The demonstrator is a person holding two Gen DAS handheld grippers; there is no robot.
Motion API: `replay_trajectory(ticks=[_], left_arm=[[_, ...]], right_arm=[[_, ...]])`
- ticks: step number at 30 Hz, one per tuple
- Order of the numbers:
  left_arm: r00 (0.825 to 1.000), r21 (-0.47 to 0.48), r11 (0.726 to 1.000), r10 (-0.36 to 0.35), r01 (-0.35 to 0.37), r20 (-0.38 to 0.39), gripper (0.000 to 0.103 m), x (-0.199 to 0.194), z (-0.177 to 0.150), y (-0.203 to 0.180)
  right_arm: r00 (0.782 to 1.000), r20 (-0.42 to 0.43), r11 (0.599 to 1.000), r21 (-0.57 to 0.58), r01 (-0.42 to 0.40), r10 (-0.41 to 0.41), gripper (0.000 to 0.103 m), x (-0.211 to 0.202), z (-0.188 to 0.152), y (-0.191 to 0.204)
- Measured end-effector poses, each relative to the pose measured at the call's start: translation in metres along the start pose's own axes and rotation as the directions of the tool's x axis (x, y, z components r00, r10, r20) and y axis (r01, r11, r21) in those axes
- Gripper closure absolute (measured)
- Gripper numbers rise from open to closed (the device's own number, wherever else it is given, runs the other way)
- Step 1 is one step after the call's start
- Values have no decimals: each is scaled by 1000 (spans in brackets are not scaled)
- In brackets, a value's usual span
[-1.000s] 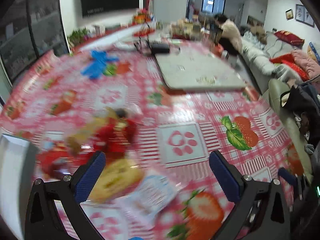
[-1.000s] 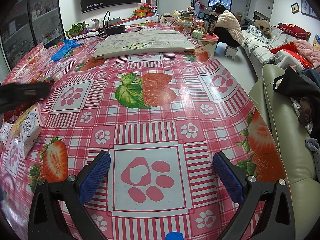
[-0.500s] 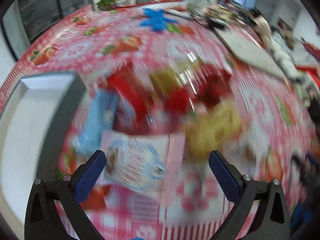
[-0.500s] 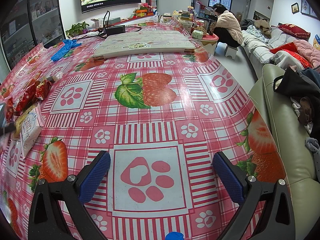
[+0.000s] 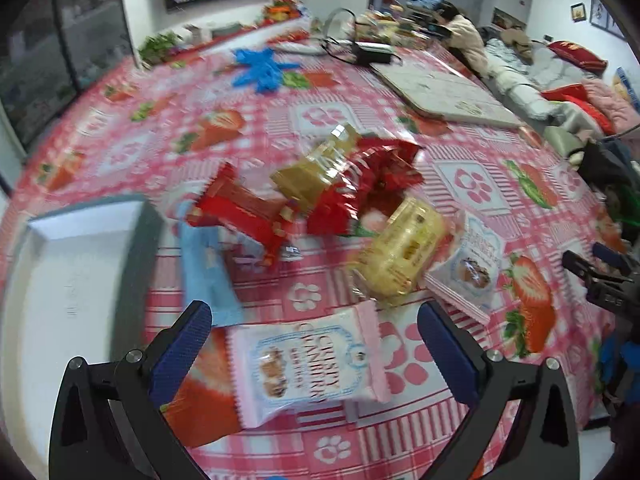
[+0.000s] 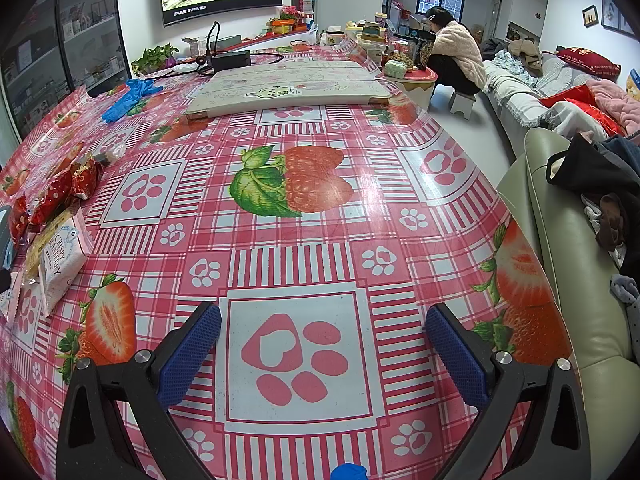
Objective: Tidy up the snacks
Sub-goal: 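Move both grippers toward the pile of snack packets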
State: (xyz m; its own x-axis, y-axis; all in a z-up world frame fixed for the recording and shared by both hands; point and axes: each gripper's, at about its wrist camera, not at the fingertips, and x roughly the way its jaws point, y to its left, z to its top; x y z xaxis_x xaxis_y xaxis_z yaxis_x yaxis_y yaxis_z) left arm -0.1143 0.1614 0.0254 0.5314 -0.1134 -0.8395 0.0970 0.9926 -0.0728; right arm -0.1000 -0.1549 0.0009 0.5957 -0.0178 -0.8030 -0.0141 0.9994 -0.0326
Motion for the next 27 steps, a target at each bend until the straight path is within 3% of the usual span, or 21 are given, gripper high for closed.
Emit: replay_trajectory(ticks=[3, 4, 13, 16, 21, 23, 27], left_arm=[[991, 14, 991, -134, 135, -30, 0, 2, -4, -4], [989, 33, 989, -143, 144, -31, 0, 0, -7, -7], [990, 247, 962, -96, 118, -100, 0, 4, -21, -26], [987, 293, 946, -112, 141, -115, 0, -2, -33, -35], [998, 330, 942, -43, 57, -51, 0, -13, -35, -39], [998, 324, 945, -27, 45, -59, 0, -8, -29, -37], [997, 352, 936, 13, 15, -78, 0, 8, -27, -43]], right_arm=[[1000, 0, 1000, 0, 0, 0, 0, 0, 0, 0], [1000, 0, 1000, 0, 0, 0, 0, 0, 0, 0], [1000, 0, 1000, 0, 0, 0, 0, 0, 0, 0], [1000, 0, 1000, 0, 0, 0, 0, 0, 0, 0], [1000, 0, 1000, 0, 0, 0, 0, 0, 0, 0], [1000, -5, 1000, -2, 1, -1, 0, 0, 0, 1], [993, -116, 999, 33, -9, 13, 0, -5, 9, 7]])
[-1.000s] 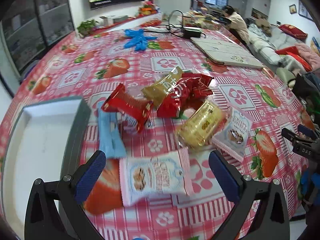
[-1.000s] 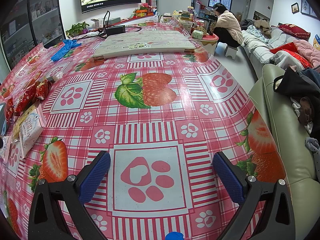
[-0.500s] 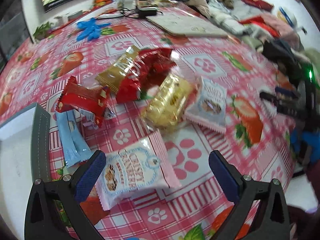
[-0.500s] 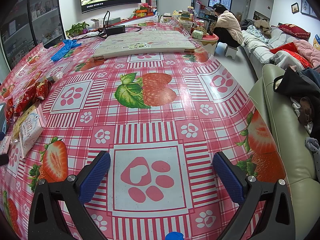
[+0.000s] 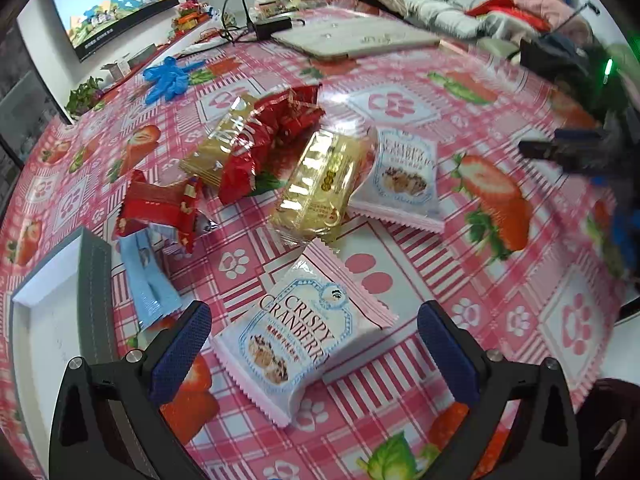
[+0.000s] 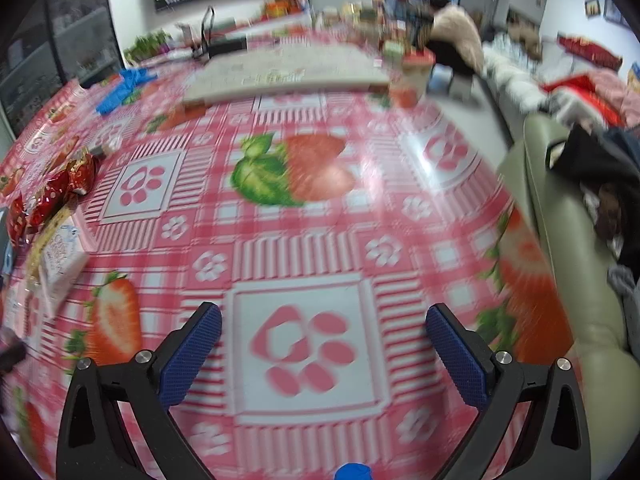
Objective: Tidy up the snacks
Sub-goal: 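Move both grippers toward the pile of snack packets, then grasp a pink Crispy Cranberry packet with the left gripper while the right grasps another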
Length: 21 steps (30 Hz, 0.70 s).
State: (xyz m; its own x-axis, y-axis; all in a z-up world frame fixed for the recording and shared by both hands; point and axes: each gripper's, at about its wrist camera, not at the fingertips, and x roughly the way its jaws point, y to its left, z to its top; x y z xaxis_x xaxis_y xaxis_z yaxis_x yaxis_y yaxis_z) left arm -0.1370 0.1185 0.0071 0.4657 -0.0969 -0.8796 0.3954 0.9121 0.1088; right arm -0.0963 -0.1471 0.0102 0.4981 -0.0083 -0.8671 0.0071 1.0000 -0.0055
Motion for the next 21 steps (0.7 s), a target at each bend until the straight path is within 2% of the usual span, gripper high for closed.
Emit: replay_trajectory(ticks=[1, 3, 4, 8, 11, 13, 15, 17, 21], left_arm=[[1000, -4, 1000, -10, 10, 18, 0, -2, -1, 1], [1000, -20, 1000, -14, 15, 26, 0, 0, 0, 4], [1000, -32, 999, -10, 11, 30, 0, 1, 0, 6], [999, -86, 996, 23, -20, 37, 0, 2, -1, 16], [999, -118, 993, 9, -5, 35, 0, 5, -1, 21], [999, -121, 993, 10, -6, 34, 0, 5, -1, 21], [999, -102, 995, 26, -21, 40, 0, 4, -1, 18], [998, -95, 995, 26, -21, 49, 0, 3, -1, 17], [998, -146, 988, -45, 52, 52, 0, 9, 0, 24]], right_arm=[[997, -13, 997, 27, -74, 74, 0, -3, 1, 5], [976, -38, 975, 70, -212, 215, 0, -7, 5, 24], [967, -53, 967, 79, -244, 249, 0, -6, 9, 35], [958, -73, 959, 84, -271, 277, 0, 0, 23, 80], [948, -76, 947, 119, -300, 310, 0, 11, 33, 113], [969, -69, 970, 62, -233, 237, 0, 15, 36, 131], [978, -72, 981, -10, -195, 194, 0, 21, 36, 140], [984, -74, 985, -52, -165, 161, 0, 21, 31, 134], [996, -62, 991, -111, -78, 72, 0, 21, 20, 111]])
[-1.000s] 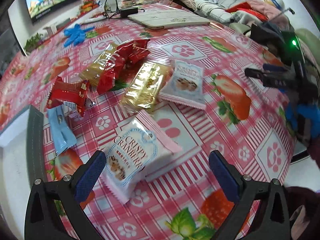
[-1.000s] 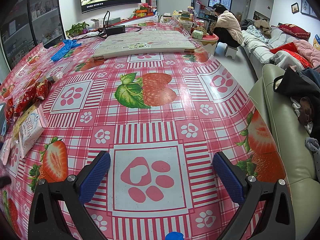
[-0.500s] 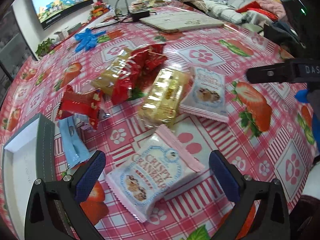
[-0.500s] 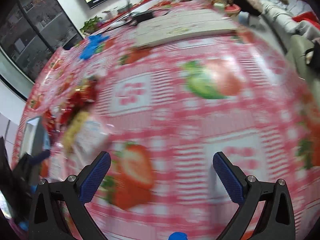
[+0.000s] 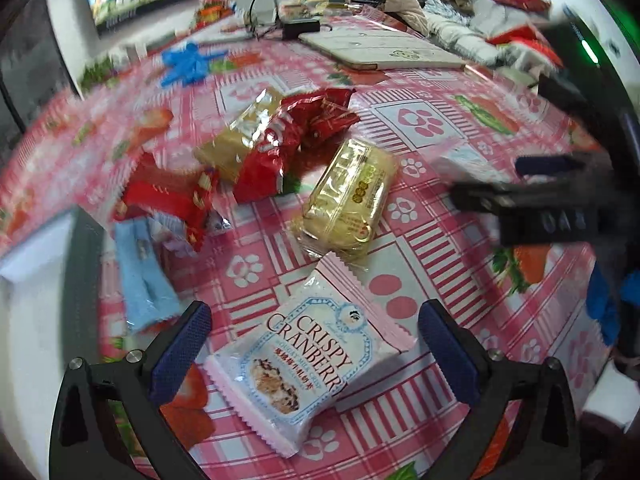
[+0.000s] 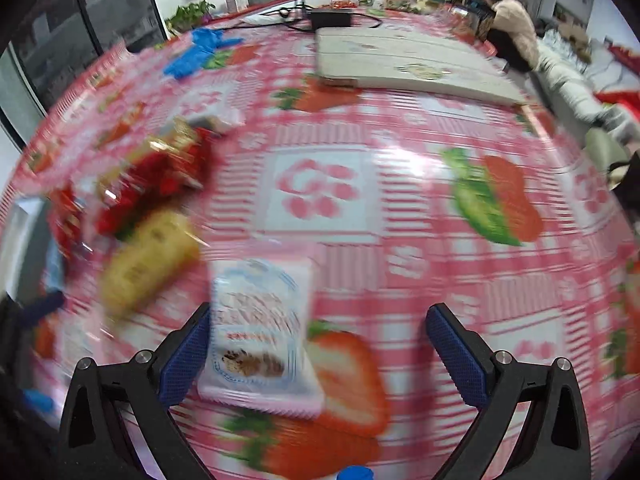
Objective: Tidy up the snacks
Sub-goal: 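Grasp a pink Crispy Cranberry packet with the left gripper while the right grasps another, then carry both Crispy Cranberry packets over the white tray box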
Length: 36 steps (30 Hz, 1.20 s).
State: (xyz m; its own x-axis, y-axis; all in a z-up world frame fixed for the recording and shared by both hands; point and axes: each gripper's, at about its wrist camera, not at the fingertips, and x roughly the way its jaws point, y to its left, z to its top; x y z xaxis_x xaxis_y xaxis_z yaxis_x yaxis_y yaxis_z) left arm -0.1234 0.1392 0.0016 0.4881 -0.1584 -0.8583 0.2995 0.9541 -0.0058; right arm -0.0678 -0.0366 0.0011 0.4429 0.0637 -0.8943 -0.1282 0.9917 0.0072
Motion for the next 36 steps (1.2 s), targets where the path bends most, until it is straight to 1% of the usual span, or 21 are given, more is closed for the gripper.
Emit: replay_trajectory(ticks=[3, 6, 10, 11, 12, 13, 14, 15, 16, 17, 20, 22, 23, 24, 25, 26, 29, 32, 34, 35, 36], left_arm=[[1000, 5, 1000, 1, -1, 13, 0, 0, -2, -1], [1000, 4, 1000, 4, -4, 1, 0, 0, -1, -2], [998, -12, 998, 62, -62, 1, 1, -5, -3, -8], [997, -27, 997, 71, -71, 6, 6, -7, -5, -9], [998, -50, 997, 65, -65, 8, 16, -10, -8, -9], [998, -79, 995, 58, -56, 11, 21, -13, -12, -9], [996, -115, 990, 89, -86, 21, 33, -19, -17, -10], [995, -136, 986, 97, -93, 22, 44, -23, -20, -10], [994, -162, 981, 111, -107, 18, 47, -27, -25, -12], [993, -176, 977, 121, -117, 11, 49, -29, -28, -14], [989, -201, 969, 149, -147, -3, 46, -39, -41, -21], [986, -205, 965, 168, -165, -1, 30, -42, -43, -20], [983, -210, 961, 184, -179, 7, 18, -43, -43, -19], [979, -218, 957, 201, -193, 15, 17, -44, -42, -16], [978, -225, 954, 208, -200, 14, 17, -44, -41, -13], [978, -233, 951, 209, -202, 5, 17, -43, -38, -11], [982, -232, 954, 187, -191, -39, 17, -30, -32, -8], [984, -233, 956, 179, -180, -25, 14, -25, -31, -9], [987, -240, 958, 157, -159, -26, 8, -22, -30, -8], [987, -233, 959, 154, -159, -41, 0, -19, -30, -8], [989, -233, 961, 144, -150, -39, 0, -18, -30, -7]], right_arm=[[1000, 20, 999, -43, -13, 13, 0, -4, -7, -6], [1000, 18, 1000, -24, -3, 4, 0, -4, -4, -6], [1000, 14, 999, -34, -22, 23, 0, -2, 2, 0], [999, 17, 998, -51, -34, 35, 0, -2, 2, 2], [999, 22, 997, -67, -38, 40, 2, -3, 0, 3], [999, 33, 997, -77, -30, 32, 10, -5, -2, 3], [999, 44, 997, -78, -28, 31, 24, -6, -3, 3], [998, 58, 997, -76, -29, 34, 33, -10, -5, 1], [997, 65, 996, -79, -33, 38, 55, -13, -7, -1], [997, 67, 996, -86, -37, 43, 61, -16, -8, -3], [996, 46, 992, -104, -66, 71, 61, -22, -17, -7], [996, 35, 990, -118, -83, 87, 59, -27, -28, -9], [994, 30, 988, -118, -100, 105, 49, -30, -32, -11], [993, 25, 988, -113, -109, 112, 37, -31, -34, -13], [994, 25, 990, -99, -103, 106, 14, -33, -36, -17], [995, 32, 991, -90, -95, 98, 9, -34, -36, -18], [996, 51, 995, -61, -77, 80, 9, -35, -32, -25], [995, 40, 994, -48, -94, 96, 9, -28, -26, -23], [997, 20, 995, -60, -79, 81, 6, -18, -24, -18], [997, 30, 995, -76, -67, 70, 1, -18, -25, -15], [998, 23, 993, -108, -48, 51, 0, -14, -26, -8]])
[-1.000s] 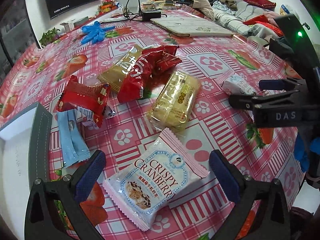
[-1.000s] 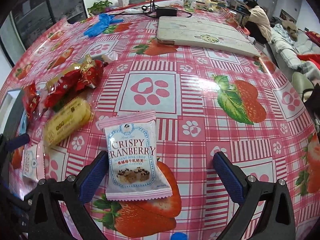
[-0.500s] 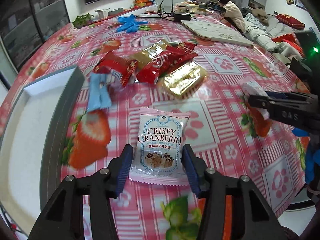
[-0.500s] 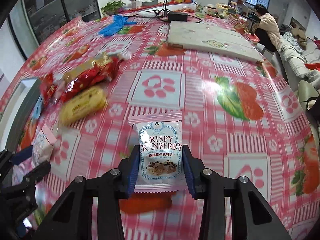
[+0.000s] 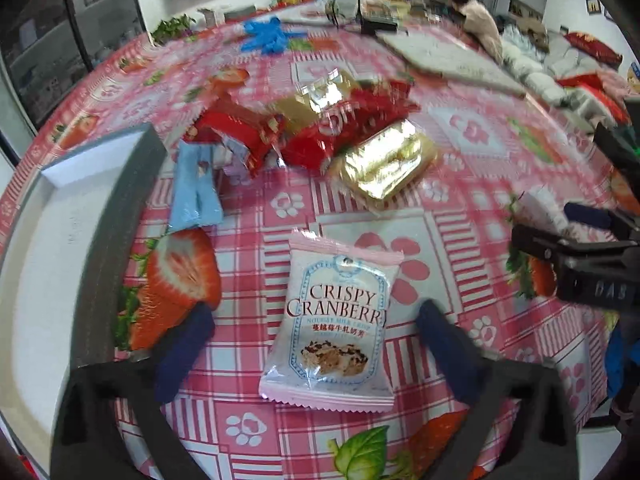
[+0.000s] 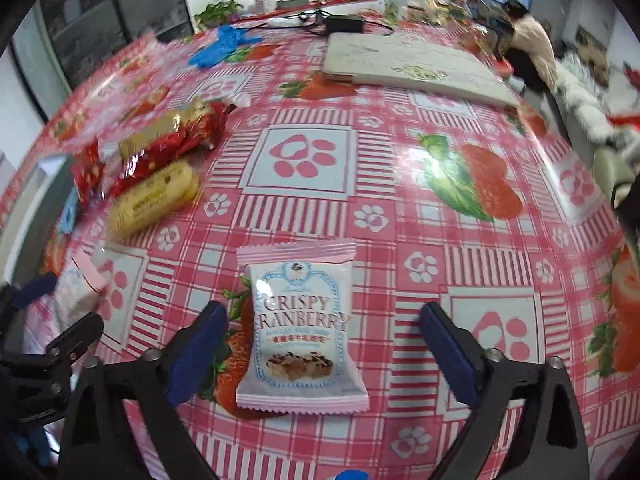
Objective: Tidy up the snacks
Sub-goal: 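Carry both Crispy Cranberry packets over the white tray box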
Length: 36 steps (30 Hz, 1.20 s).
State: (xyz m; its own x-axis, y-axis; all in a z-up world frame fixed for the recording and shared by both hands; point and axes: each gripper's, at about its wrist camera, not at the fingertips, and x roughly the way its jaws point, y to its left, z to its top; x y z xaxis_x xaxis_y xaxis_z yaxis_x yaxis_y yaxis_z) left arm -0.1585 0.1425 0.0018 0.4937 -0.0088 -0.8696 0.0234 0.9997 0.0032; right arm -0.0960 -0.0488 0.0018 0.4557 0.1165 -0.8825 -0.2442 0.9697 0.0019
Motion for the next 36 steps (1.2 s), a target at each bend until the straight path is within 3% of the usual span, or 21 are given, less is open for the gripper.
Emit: replay_trajectory(ticks=[9, 13, 15, 16, 17, 18, 19, 23, 26, 36], left_arm=[[1000, 20, 1000, -16, 15, 22, 0, -1, -2, -1], [1000, 5, 1000, -7, 7, -2, 0, 1, 0, -2], [1000, -4, 1000, -6, 6, -18, 8, 0, 3, -4], [1000, -1, 1000, -8, 8, -17, 13, -2, 3, -5], [1000, 4, 1000, -11, 12, -14, 29, -5, 3, -7], [1000, 8, 1000, -12, 12, -6, 41, -10, 3, -8], [1000, 6, 1000, -18, 18, -8, 59, -11, 4, -9], [996, -56, 995, -87, 86, -18, 59, -21, 0, 2], [996, -61, 995, -83, 84, 17, 59, -38, -6, 7], [991, -139, 987, -60, 76, 118, 59, -90, -11, 50]], right_arm=[[999, 31, 1000, -20, -9, 10, 0, 2, -5, 0], [1000, 3, 1000, -19, -10, 10, 0, 2, -1, 0], [1000, -21, 1000, -15, -2, 2, 2, 1, 2, 2], [1000, -26, 1000, -15, -4, 4, 11, 0, 3, 3], [1000, -26, 1000, -21, -8, 7, 29, -2, 4, 5], [1000, -18, 999, -31, -12, 12, 41, -7, 5, 7], [1000, -19, 999, -31, -17, 17, 63, -10, 5, 8], [995, -30, 996, 18, -92, 93, 63, -16, 4, 5], [988, -12, 988, 45, -150, 151, 63, -28, 0, 4], [980, 36, 980, -49, -194, 196, 63, -69, 12, 50]])
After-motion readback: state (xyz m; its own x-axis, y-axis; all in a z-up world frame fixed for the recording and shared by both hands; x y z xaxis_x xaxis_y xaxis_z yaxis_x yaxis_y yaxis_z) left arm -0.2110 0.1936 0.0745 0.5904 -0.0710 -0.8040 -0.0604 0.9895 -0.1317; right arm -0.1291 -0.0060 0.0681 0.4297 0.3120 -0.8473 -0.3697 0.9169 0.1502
